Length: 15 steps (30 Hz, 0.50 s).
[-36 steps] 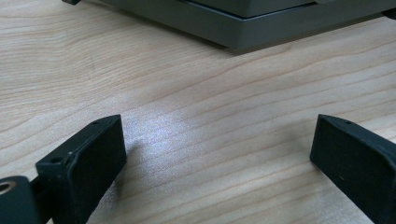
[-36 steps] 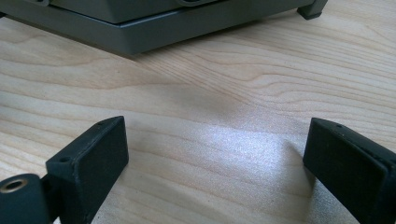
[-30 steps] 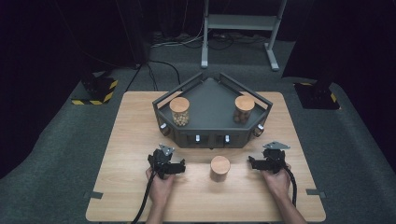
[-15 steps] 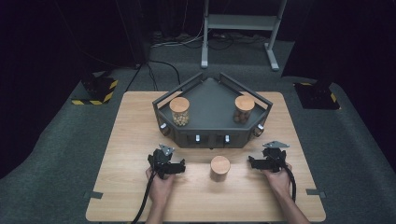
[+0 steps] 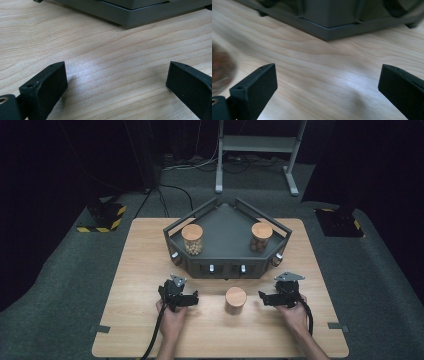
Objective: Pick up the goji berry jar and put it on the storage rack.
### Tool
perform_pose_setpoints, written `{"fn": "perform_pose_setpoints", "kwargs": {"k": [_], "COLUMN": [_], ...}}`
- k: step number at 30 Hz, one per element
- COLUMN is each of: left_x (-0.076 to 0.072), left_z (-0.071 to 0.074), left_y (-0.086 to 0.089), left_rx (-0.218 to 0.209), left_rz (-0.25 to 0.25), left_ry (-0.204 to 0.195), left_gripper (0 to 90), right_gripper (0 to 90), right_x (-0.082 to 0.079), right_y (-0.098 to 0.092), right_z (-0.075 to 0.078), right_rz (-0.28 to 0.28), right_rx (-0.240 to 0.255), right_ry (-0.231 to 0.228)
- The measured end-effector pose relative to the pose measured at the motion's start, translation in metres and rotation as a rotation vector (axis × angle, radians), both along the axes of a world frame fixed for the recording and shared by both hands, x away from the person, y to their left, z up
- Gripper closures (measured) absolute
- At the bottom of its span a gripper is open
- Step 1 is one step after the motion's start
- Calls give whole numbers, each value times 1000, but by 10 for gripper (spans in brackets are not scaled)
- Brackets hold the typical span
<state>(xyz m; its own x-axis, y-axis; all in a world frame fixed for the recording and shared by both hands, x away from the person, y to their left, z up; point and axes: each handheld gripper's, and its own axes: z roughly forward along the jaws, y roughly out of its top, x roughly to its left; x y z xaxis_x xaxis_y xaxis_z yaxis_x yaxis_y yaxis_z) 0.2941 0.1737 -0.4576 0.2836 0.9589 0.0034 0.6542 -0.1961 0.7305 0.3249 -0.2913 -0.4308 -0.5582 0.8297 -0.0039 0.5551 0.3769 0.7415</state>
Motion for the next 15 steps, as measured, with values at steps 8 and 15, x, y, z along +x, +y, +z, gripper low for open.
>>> {"fn": "perform_pose_setpoints", "kwargs": {"k": [8,15], "left_x": [0,0], "left_z": [0,0], "left_y": [0,0], "left_rx": [0,0], "left_rz": [0,0], "left_ry": [0,0], "left_gripper": [34,34], "right_gripper": [17,16], "right_x": [-8,-17], "right_y": [1,1], "right_z": [3,3], "right_rz": [67,122], "right_rx": [27,37], "right_ry": [-4,-7]}}
